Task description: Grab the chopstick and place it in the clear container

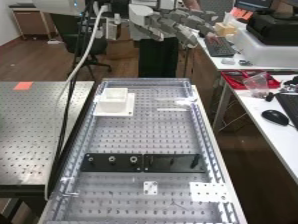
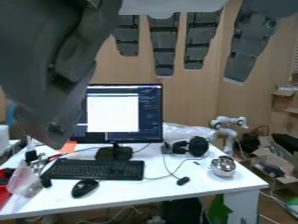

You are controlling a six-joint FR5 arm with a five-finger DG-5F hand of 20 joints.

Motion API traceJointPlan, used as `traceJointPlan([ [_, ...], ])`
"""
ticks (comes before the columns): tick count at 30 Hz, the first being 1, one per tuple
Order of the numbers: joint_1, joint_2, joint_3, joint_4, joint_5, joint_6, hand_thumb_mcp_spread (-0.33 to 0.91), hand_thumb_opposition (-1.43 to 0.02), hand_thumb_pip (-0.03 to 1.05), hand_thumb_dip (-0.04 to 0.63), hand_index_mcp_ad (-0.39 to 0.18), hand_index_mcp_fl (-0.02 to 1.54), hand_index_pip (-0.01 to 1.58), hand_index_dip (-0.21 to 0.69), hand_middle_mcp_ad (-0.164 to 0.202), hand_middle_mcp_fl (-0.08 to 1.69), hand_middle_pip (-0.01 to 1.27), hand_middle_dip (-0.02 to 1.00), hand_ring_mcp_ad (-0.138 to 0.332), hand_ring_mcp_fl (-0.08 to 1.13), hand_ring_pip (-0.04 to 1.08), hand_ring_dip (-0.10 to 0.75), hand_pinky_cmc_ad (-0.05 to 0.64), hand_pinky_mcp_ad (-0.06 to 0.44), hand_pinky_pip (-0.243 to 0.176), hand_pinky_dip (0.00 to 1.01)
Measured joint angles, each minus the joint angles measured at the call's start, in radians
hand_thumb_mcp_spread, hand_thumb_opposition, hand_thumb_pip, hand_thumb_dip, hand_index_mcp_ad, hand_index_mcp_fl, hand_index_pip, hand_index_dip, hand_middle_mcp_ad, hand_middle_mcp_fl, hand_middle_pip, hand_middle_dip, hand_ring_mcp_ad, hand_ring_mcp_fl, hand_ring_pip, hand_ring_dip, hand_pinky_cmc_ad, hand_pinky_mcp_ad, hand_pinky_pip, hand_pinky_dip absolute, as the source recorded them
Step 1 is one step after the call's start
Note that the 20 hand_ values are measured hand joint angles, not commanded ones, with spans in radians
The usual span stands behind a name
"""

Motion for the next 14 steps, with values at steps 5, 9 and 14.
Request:
traceJointPlan([
  [5,0.002,0.019,-0.018,0.008,0.023,0.000,-0.16,-0.99,0.92,0.079,-0.058,0.06,0.10,-0.154,0.108,0.14,0.13,0.24,0.148,0.08,0.10,0.122,0.330,0.356,-0.010,0.38],
  [9,-0.002,0.045,-0.042,0.014,0.004,0.010,-0.14,-0.97,0.91,0.079,-0.068,0.06,0.10,-0.159,0.101,0.14,0.12,0.24,0.145,0.08,0.10,0.119,0.330,0.356,-0.010,0.38],
  [14,-0.010,0.069,-0.059,0.016,-0.009,0.018,-0.13,-0.96,0.89,0.079,-0.059,0.06,0.10,-0.131,0.106,0.14,0.13,0.24,0.145,0.08,0.10,0.119,0.330,0.356,-0.010,0.38],
])
